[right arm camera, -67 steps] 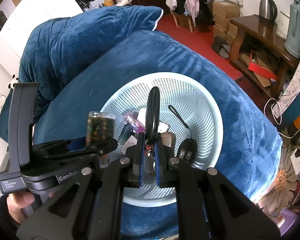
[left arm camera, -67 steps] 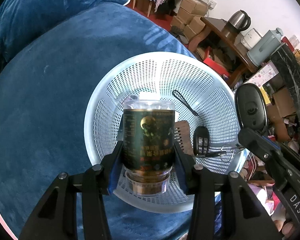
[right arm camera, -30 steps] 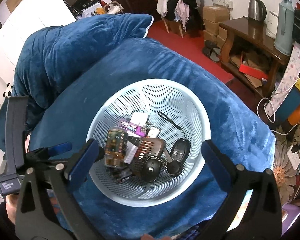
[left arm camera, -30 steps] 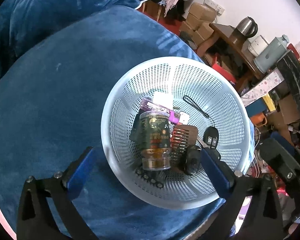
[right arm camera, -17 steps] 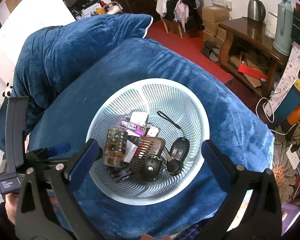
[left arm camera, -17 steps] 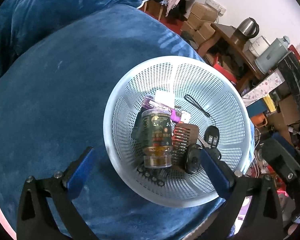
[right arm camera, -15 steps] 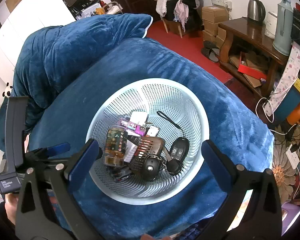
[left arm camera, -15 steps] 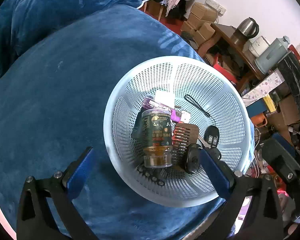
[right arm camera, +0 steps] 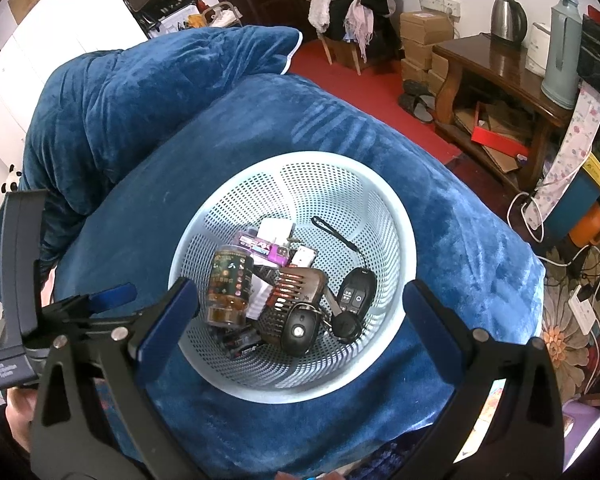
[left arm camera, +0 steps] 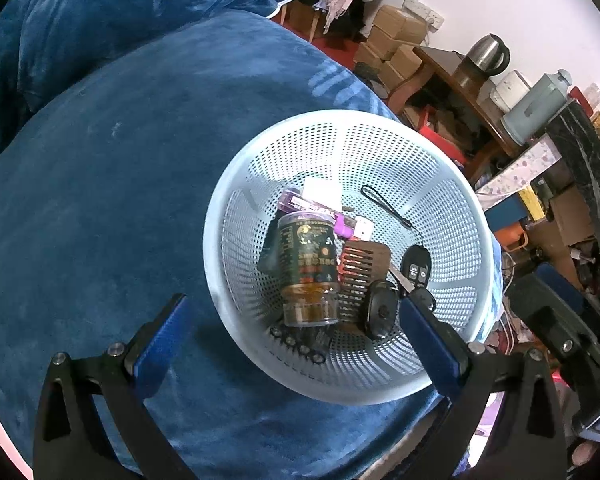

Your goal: Organize rigid objects

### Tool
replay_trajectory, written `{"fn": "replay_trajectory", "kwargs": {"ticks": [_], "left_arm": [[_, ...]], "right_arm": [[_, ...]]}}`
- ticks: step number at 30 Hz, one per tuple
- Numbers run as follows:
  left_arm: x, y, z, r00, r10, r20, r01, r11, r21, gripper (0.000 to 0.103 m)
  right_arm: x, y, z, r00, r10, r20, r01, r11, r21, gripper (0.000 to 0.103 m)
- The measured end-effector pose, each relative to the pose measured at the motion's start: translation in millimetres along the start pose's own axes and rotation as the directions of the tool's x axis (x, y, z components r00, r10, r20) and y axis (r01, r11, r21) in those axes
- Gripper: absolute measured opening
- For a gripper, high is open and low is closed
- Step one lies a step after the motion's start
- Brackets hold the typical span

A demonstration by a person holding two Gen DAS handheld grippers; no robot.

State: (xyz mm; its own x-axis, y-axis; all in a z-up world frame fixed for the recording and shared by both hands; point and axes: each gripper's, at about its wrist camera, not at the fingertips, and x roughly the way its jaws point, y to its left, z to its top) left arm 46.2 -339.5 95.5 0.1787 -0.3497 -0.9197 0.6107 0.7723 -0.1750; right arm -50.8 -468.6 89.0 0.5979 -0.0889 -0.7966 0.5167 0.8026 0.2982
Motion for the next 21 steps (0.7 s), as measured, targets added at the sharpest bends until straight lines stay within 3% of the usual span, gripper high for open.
{"fn": "replay_trajectory", "kwargs": {"ticks": [10,21], "left_arm": [[1,-3,-8,0.999,-0.037,-0.017,0.037,0.999,0.012,0.103],[-5,0,-16,0.999,0.026,0.018,-0.027,1.0,0.009,0.102]], "right_arm": [[-2,0,-3,1.0,-0.003,0.002,0.003,1.0,0.001,0.103],[-3,2,-4,1.0,0.002,0.004,-0.002,1.0,0.001,0.103]]}}
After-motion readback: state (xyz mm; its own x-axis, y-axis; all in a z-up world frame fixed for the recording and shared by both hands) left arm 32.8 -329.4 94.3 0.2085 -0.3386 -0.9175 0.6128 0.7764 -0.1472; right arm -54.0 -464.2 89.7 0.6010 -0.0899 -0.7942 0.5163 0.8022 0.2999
